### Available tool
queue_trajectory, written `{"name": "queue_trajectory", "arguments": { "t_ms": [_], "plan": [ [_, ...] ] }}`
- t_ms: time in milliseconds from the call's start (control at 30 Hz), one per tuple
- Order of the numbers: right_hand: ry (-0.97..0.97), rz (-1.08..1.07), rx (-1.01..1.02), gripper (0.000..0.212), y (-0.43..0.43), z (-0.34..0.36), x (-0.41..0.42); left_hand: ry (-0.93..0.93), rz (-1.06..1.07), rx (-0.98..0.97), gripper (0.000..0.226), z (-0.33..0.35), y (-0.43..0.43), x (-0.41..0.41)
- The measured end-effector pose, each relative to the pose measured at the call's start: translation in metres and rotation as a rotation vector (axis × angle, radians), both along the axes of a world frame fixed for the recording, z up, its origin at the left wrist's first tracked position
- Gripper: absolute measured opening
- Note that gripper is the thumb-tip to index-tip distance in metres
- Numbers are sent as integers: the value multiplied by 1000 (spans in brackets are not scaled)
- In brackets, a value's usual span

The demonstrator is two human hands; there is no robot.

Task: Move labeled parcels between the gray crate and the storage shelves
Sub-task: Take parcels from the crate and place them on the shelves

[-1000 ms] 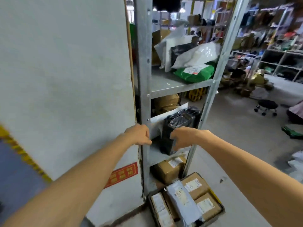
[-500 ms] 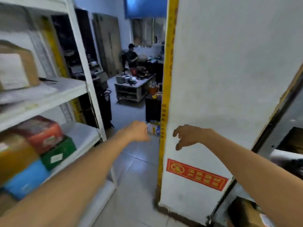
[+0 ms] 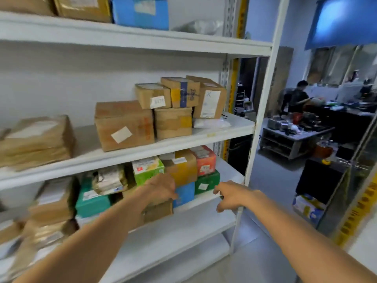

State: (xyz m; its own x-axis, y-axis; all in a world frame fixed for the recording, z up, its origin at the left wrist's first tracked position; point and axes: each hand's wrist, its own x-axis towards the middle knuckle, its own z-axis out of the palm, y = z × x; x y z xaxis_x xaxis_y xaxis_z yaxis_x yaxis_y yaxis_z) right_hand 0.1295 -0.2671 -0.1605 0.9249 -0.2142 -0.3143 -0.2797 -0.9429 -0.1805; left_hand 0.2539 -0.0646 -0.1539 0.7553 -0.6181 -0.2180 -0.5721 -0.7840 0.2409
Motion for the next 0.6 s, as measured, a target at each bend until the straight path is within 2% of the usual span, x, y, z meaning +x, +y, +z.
{"name": "queue_trajectory", "arguments": {
  "t_ms": [133,233,367,600],
  "plan": [
    [-18,178,2,70,67,10,42,-63,147,19,35,5,76,3],
    [-52,286,-7,55,106,19,72,-96,256,15,36,12,119,-1],
    [-59,390,-15,71,142,26,96,-113,383,44,41,22,163,-4],
    [-70,439,-27,72,144,34,108,-140,458,36,34,29,178,5]
  ]
}}
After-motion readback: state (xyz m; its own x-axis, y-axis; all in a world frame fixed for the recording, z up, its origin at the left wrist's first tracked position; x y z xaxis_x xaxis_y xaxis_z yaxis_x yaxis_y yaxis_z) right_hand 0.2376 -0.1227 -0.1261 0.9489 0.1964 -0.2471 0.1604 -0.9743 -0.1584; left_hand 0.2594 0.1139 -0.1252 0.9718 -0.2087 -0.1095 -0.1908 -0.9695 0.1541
